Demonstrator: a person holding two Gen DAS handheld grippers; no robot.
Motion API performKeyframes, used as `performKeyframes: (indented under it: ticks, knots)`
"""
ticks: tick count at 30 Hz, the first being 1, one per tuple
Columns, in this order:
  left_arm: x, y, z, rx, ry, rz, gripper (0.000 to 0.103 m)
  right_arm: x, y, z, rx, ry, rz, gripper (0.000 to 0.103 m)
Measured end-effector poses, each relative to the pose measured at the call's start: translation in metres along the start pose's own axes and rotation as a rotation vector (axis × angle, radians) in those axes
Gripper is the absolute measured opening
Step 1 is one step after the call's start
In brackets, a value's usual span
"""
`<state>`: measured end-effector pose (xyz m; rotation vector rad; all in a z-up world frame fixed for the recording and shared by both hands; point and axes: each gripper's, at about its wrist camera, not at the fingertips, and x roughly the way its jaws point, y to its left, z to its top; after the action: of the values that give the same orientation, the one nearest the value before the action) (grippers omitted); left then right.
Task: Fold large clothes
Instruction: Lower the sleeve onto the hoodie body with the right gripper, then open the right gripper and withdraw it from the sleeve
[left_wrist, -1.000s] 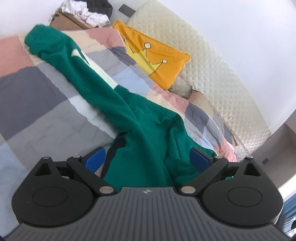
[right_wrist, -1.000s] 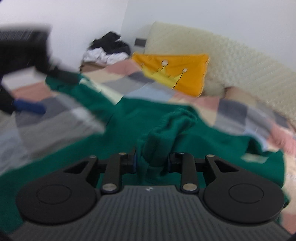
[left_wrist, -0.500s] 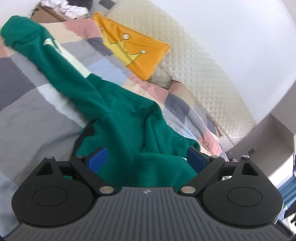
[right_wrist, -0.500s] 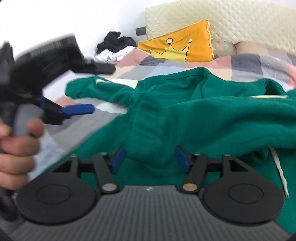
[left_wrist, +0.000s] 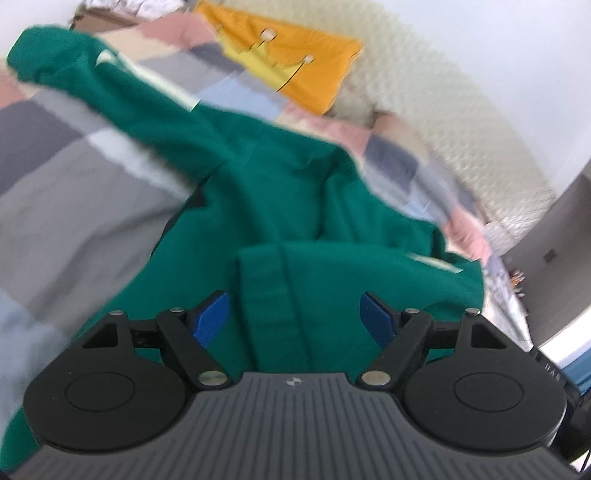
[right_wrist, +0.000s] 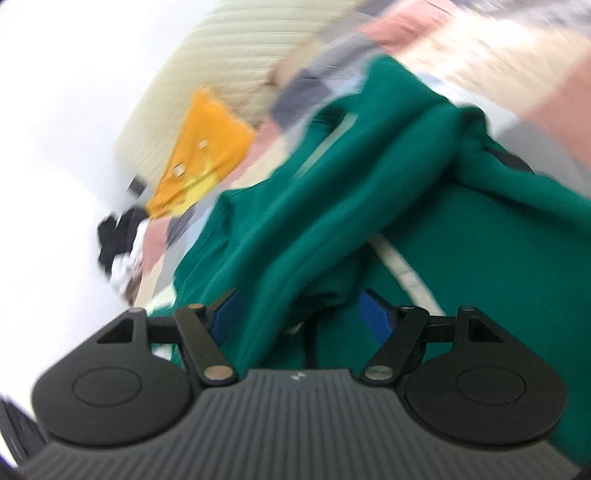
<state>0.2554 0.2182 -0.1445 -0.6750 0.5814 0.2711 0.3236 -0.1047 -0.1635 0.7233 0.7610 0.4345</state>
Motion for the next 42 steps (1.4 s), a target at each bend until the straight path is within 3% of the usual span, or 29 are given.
performKeyframes:
  ticks: [6, 14, 16, 21, 24, 28, 32, 40, 42]
  knots:
    - [0.017, -0.005, -0.006, 0.058, 0.016, 0.072, 0.082, 0.021, -0.023, 0.015, 0.129, -0.033, 0.046, 0.057]
    - [0.038, -0.006, -0.013, 0.086, 0.048, 0.101, 0.082, 0.030, -0.027, 0.029, 0.129, -0.066, 0.042, 0.013]
    - [0.040, -0.007, -0.013, 0.085, 0.049, 0.101, 0.082, 0.022, -0.025, 0.031, 0.110, -0.082, 0.048, 0.009]
    - [0.038, -0.008, -0.013, 0.080, 0.046, 0.099, 0.082, -0.008, -0.010, 0.035, 0.063, -0.151, 0.055, 0.007]
    - [0.036, -0.009, -0.013, 0.086, 0.047, 0.104, 0.082, -0.022, -0.008, 0.034, 0.032, -0.165, 0.005, 0.007]
    - [0.035, -0.013, -0.015, 0.124, 0.056, 0.132, 0.082, -0.018, -0.023, 0.024, 0.031, -0.098, -0.130, 0.007]
    - [0.037, -0.017, -0.018, 0.167, 0.066, 0.152, 0.082, 0.002, -0.038, 0.015, 0.007, -0.033, -0.209, 0.007]
    - [0.031, -0.024, -0.018, 0.200, 0.050, 0.143, 0.082, 0.010, -0.033, 0.016, -0.033, 0.019, -0.224, 0.012]
    - [0.023, -0.030, -0.019, 0.224, 0.030, 0.140, 0.082, 0.005, -0.026, 0.015, -0.065, 0.031, -0.231, 0.022]
